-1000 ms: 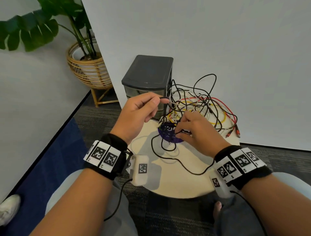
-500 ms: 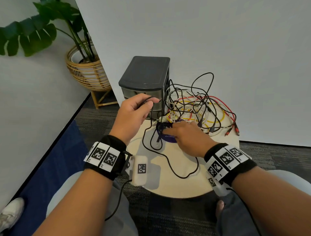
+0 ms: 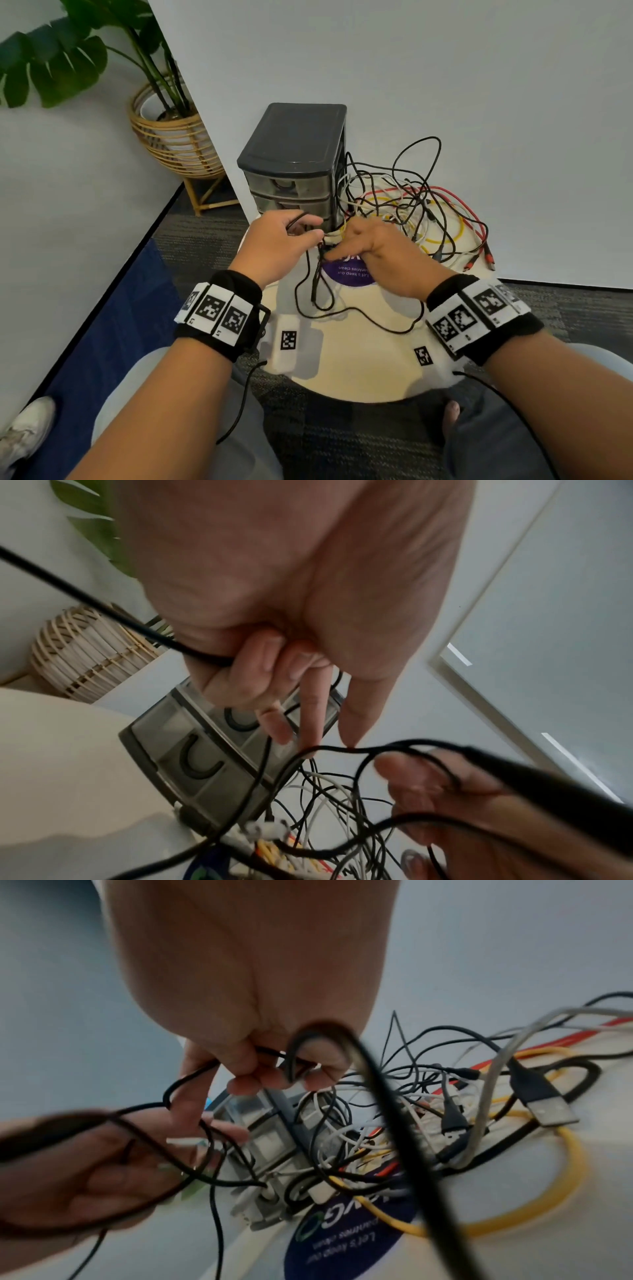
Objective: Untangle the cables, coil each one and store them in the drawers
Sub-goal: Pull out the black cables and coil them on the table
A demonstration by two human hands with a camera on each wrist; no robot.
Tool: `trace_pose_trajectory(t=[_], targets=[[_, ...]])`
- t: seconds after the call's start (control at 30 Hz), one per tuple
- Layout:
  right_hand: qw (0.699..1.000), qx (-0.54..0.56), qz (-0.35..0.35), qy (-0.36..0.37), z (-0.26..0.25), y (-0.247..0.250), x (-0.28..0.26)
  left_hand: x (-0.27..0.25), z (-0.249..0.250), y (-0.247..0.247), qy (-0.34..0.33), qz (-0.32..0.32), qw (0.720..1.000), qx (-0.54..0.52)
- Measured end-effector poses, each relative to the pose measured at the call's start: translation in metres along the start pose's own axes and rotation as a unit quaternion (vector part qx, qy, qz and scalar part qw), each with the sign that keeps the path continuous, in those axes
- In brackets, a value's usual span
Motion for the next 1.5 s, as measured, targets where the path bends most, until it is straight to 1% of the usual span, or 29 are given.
trace_pose_trajectory(t=[0.03, 0.1, 0.17, 0.23, 0.27, 0.37, 0.4, 0.43, 0.53, 0.67, 0.73, 0.87, 0.93, 1.07, 1.17, 1.2, 1.27, 1.33, 1.4, 1.43, 1.5], targets=[[0.997, 0.062, 0.031, -0.021, 0.004, 0.009, 0.000, 0.001, 0.001, -0.002, 0.001, -0.003, 1.000, 0.003], [0.978, 0.180, 0.078, -0.063, 0.010, 0.023, -0.001, 0.003, 0.001, -0.006, 0.010, -0.011, 1.000, -0.004], [0.959, 0.244, 0.112, -0.086, 0.012, 0.033, -0.004, 0.004, 0.000, -0.009, 0.017, -0.020, 1.000, 0.003], [0.935, 0.309, 0.140, -0.101, 0.013, 0.039, -0.006, 0.005, 0.000, -0.014, 0.020, -0.043, 0.999, 0.009], [0.918, 0.349, 0.152, -0.114, 0.015, 0.041, -0.008, 0.005, 0.000, -0.017, 0.018, -0.059, 0.998, 0.010], [0.843, 0.479, 0.181, -0.163, 0.023, 0.039, -0.014, 0.002, 0.006, -0.023, 0.012, -0.083, 0.996, -0.009], [0.831, 0.500, 0.179, -0.167, 0.023, 0.038, -0.016, 0.002, 0.007, -0.024, 0.010, -0.086, 0.996, -0.028], [0.829, 0.507, 0.170, -0.165, 0.021, 0.037, -0.016, 0.001, 0.009, -0.025, 0.011, -0.091, 0.994, -0.051], [0.847, 0.481, 0.161, -0.162, 0.022, 0.037, -0.020, -0.001, 0.010, -0.029, 0.032, -0.111, 0.988, -0.105], [0.819, 0.502, 0.172, -0.219, 0.042, 0.029, -0.027, -0.004, 0.009, -0.034, 0.037, -0.117, 0.984, -0.125], [0.811, 0.507, 0.170, -0.236, 0.047, 0.027, -0.030, -0.004, 0.011, -0.035, 0.035, -0.119, 0.983, -0.133], [0.796, 0.500, 0.182, -0.287, 0.060, 0.023, -0.039, -0.006, 0.013, -0.040, 0.037, -0.161, 0.973, -0.164], [0.794, 0.496, 0.186, -0.299, 0.062, 0.023, -0.041, -0.007, 0.014, -0.040, 0.033, -0.169, 0.970, -0.169], [0.784, 0.494, 0.193, -0.321, 0.061, 0.020, -0.042, -0.006, 0.017, -0.037, 0.021, -0.157, 0.972, -0.174], [0.774, 0.493, 0.206, -0.340, 0.065, 0.019, -0.045, -0.009, 0.023, -0.039, 0.009, -0.190, 0.964, -0.186], [0.773, 0.496, 0.205, -0.337, 0.065, 0.019, -0.045, -0.011, 0.025, -0.040, 0.005, -0.202, 0.961, -0.189], [0.773, 0.506, 0.198, -0.326, 0.064, 0.018, -0.045, -0.012, 0.026, -0.040, -0.003, -0.205, 0.960, -0.193], [0.779, 0.511, 0.187, -0.312, 0.063, 0.017, -0.043, -0.010, 0.027, -0.037, -0.013, -0.184, 0.964, -0.189], [0.796, 0.497, 0.181, -0.293, 0.059, 0.019, -0.039, -0.008, 0.028, -0.034, -0.025, -0.159, 0.969, -0.186], [0.814, 0.476, 0.178, -0.280, 0.055, 0.021, -0.037, -0.007, 0.028, -0.033, -0.027, -0.145, 0.972, -0.185], [0.860, 0.409, 0.168, -0.253, 0.048, 0.025, -0.032, -0.004, 0.025, -0.030, -0.022, -0.116, 0.977, -0.175]])
Point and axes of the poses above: each hand's wrist, its own x-axis towards the middle knuckle, its own y-axis out of the back of the hand, z = x × y, the point moved 10 cm from there along x, towards the middle knuckle, and after that the axes turned 4 degrees about y, right-handed, at the moved point
